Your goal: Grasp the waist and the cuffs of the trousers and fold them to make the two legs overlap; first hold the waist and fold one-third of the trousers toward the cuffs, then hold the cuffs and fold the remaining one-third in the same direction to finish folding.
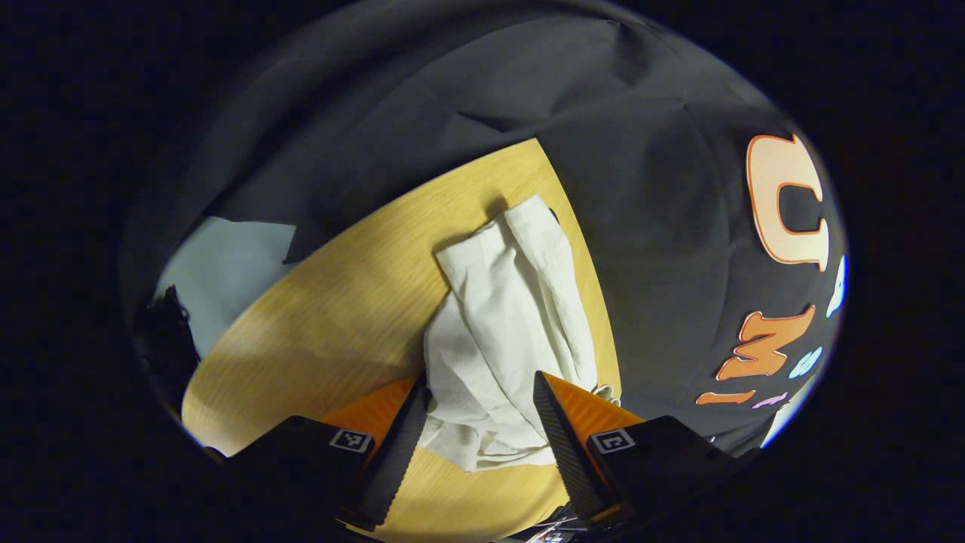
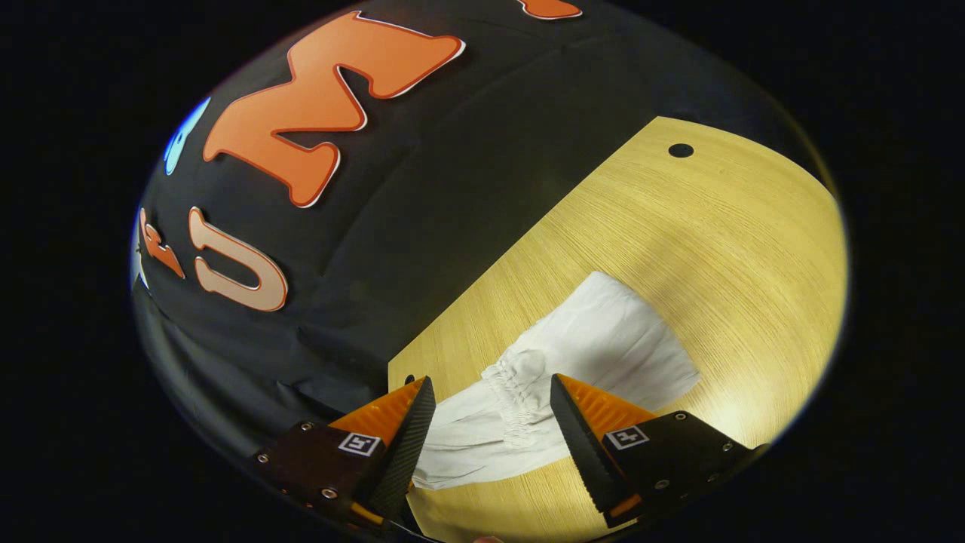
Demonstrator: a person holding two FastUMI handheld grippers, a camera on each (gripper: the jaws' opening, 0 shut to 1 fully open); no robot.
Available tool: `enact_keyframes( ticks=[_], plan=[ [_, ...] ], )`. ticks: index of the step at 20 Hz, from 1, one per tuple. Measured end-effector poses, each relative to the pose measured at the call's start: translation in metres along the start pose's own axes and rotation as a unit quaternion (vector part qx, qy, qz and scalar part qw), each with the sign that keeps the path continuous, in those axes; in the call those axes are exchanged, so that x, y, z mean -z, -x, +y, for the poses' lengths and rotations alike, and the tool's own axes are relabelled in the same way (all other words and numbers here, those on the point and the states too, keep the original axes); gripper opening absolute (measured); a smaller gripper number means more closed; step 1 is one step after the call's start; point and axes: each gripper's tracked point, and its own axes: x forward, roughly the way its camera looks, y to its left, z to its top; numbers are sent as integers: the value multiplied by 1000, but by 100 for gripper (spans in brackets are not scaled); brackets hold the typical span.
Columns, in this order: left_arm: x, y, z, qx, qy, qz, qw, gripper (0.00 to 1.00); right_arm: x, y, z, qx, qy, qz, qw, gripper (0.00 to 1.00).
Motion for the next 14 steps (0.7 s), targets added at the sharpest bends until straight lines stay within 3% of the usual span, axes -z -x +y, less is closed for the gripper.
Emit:
enact_keyframes(
  ticks=[1, 2, 3, 6, 8, 14],
  plan=[
    [3, -3, 0, -6, -1, 3, 1000, 89, 0, 1, 0, 0, 0, -1, 1000, 93],
    [2, -5, -1, -7, -7, 2, 1000, 81, -1, 2, 0, 0, -1, -2, 1000, 93],
    [3, -4, 2, -16, -12, -1, 1000, 82, -2, 4, 0, 0, -1, -3, 1000, 93],
    [-5, -18, 8, -44, -13, -25, 999, 22, -3, 9, -4, 2, -2, -6, 1000, 93],
    [-7, 0, -2, -29, -8, -43, 999, 12, -6, 15, -7, 2, -2, -11, 1000, 92],
    [-7, 43, -41, 23, -35, -87, 995, 12, -11, 36, -12, -3, 4, -28, 1000, 93]
  ],
)
